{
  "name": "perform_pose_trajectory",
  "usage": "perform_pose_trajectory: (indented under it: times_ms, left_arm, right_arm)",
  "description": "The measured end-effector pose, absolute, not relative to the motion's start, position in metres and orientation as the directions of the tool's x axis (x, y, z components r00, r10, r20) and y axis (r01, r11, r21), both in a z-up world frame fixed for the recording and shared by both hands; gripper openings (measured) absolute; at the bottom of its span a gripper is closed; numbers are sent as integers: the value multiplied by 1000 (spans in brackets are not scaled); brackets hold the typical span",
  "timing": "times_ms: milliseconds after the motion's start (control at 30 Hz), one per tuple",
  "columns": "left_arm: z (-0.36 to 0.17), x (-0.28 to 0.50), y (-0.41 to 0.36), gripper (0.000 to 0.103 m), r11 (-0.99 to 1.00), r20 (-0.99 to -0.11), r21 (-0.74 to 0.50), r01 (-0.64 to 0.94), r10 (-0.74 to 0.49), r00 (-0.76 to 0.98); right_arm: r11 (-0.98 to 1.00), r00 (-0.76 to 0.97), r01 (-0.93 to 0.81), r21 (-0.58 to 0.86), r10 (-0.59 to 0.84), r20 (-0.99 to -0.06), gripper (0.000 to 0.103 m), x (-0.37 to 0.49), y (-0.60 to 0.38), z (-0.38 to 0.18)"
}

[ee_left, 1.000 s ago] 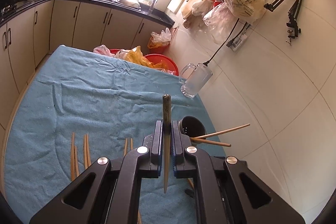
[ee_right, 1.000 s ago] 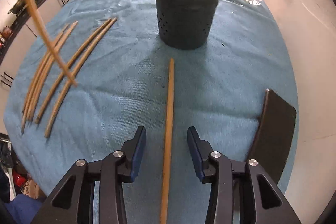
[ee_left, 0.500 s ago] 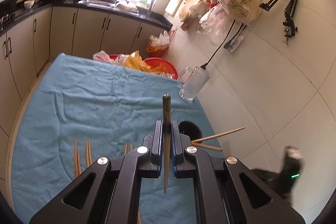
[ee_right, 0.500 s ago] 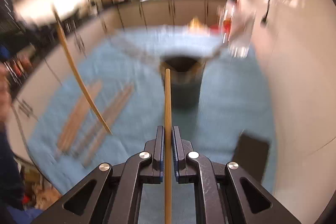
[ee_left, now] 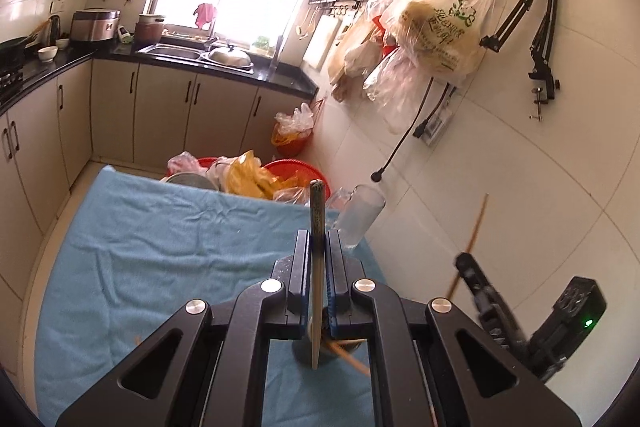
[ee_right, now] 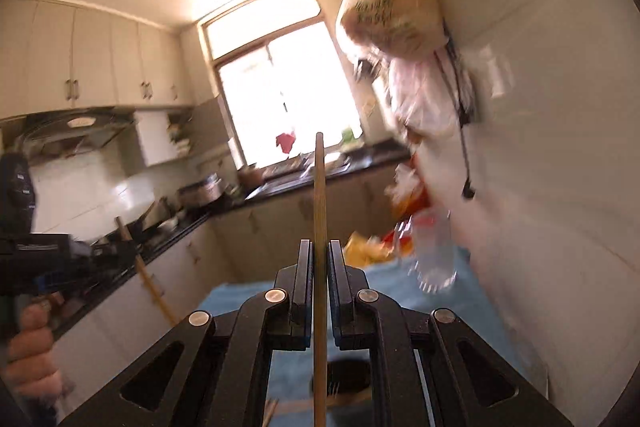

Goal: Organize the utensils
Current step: 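Lift both held chopsticks upright and carry them over the black holder, then open both tools to drop the chopsticks into the black holder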

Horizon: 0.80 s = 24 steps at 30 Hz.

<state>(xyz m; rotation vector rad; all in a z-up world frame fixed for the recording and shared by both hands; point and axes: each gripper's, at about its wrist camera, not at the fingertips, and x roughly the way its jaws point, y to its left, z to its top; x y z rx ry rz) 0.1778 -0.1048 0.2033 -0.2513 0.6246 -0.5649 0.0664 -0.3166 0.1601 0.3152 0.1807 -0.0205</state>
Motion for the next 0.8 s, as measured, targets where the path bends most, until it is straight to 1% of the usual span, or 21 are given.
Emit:
perform_pose_trajectory:
  times_ms: [100, 167, 233, 533, 733, 800]
  left_arm:
    - [205, 193, -115, 6, 802, -473, -416, 429, -594, 651]
    - [203, 203, -121, 6, 786, -467, -435, 440, -614, 636]
    - [197, 211, -129, 6, 782, -468, -436, 446, -620, 630]
    - [148, 233, -156, 6, 782, -519, -421, 460, -624, 584]
    - [133, 229, -163, 7, 782, -551, -397, 480, -622, 556]
    - [130, 229, -162, 7, 783, -559, -398, 479, -621, 549]
  right_arm:
    - [949, 987, 92, 303, -46, -156, 7, 88, -311, 162]
    - [954, 987, 116, 275, -79, -140, 7, 100, -305, 161]
    - [954, 986, 130, 270, -95, -140, 7, 114, -305, 158]
    - [951, 968, 163, 262, -102, -231, 7, 143, -316, 120]
    - [949, 956, 167, 268, -90, -279, 8, 144, -320, 107]
    - [949, 953, 170, 264, -91, -288, 11, 141, -320, 106]
